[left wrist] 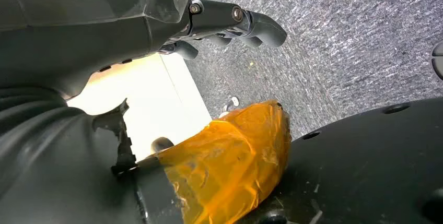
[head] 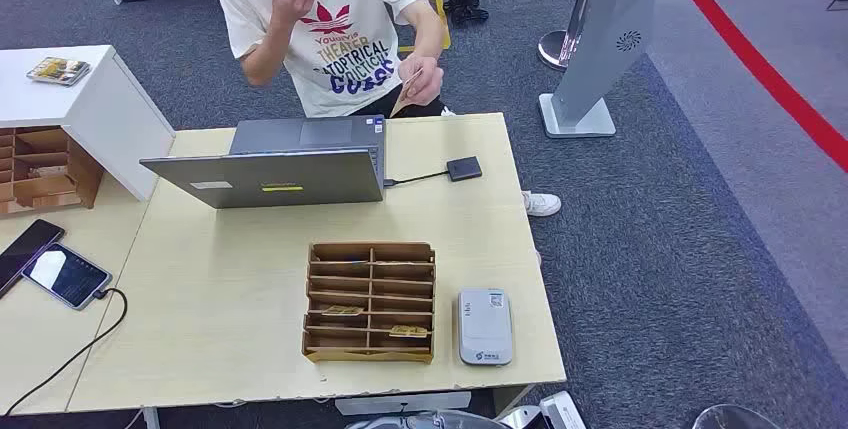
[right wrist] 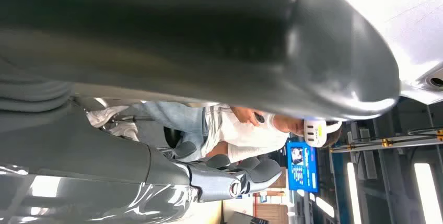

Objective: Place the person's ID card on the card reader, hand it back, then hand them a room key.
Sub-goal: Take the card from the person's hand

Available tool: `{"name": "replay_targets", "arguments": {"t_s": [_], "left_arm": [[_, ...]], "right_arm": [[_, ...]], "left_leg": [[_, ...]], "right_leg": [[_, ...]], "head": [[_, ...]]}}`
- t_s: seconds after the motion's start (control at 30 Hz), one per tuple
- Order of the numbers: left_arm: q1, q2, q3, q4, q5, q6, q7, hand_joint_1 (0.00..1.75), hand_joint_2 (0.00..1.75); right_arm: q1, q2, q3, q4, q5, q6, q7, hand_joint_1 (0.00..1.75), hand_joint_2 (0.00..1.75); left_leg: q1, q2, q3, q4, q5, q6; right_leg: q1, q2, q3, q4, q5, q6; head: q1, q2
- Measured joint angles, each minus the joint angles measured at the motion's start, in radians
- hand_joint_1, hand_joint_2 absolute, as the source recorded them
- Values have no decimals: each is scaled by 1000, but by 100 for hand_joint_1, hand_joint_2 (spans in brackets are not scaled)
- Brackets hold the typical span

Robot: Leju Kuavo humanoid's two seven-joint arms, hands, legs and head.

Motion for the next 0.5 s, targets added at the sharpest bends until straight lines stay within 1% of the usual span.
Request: {"name": "replay_targets", "arguments": {"t_s": [0.13, 0.27, 0.4, 0.5], "left_arm": [[0, 0, 0, 0, 0, 0, 0, 0, 0], [-1, 0, -1, 0, 0, 0, 0, 0, 0], [-1, 0, -4, 0, 2, 0, 0, 0, 0], [-1, 0, -9, 0, 8, 0, 2, 0, 0]], "right_arm": [[-1, 0, 0, 0, 0, 0, 0, 0, 0], [-3, 0, 0, 1, 0, -1, 0, 0, 175], [-4, 0, 0, 3, 5, -24, 12, 0, 175], [-6, 0, 0, 5, 9, -66, 39, 0, 175]], "left_leg": [[0, 0, 0, 0, 0, 0], [0, 0, 0, 0, 0, 0], [0, 0, 0, 0, 0, 0], [0, 0, 0, 0, 0, 0]], "right_leg": [[0, 0, 0, 0, 0, 0], [0, 0, 0, 0, 0, 0], [0, 0, 0, 0, 0, 0], [0, 0, 0, 0, 0, 0]], "head": [[0, 0], [0, 0], [0, 0], [0, 0]]}}
